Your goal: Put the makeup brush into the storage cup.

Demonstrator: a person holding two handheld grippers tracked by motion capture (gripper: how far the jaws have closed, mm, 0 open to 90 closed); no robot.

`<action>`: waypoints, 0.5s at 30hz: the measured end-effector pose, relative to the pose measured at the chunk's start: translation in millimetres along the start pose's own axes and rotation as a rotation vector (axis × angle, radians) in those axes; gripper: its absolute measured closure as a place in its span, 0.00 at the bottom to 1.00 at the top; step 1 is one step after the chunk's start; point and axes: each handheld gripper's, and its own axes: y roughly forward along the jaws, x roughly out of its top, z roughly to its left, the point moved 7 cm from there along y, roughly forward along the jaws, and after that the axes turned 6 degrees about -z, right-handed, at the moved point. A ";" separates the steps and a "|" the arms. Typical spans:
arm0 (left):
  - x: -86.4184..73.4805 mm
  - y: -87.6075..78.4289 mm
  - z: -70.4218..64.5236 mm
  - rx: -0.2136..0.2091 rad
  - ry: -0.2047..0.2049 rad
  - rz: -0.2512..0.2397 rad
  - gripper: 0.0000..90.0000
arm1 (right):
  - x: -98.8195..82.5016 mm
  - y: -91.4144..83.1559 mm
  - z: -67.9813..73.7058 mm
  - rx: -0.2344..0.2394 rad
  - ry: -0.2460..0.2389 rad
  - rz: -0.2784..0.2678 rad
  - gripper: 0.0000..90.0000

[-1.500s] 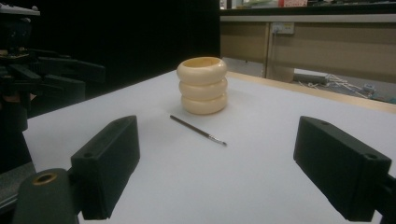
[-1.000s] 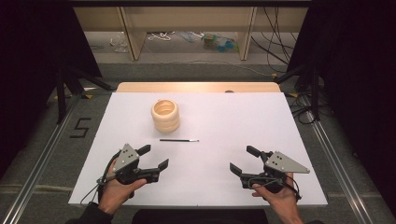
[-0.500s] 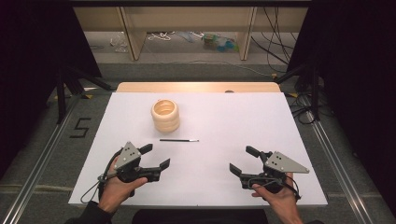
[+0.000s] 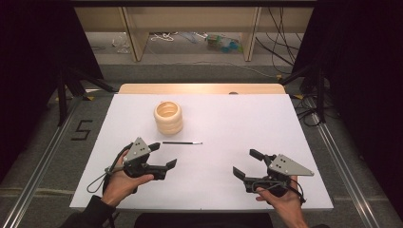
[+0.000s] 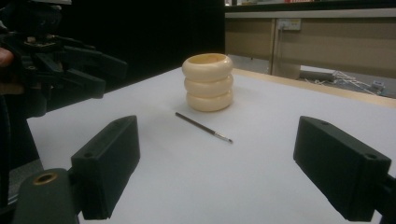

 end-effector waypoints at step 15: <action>12.5 26.0 6.7 -0.069 0.112 0.135 0.18 | -0.3 -0.2 3.0 0.013 0.023 0.002 0.17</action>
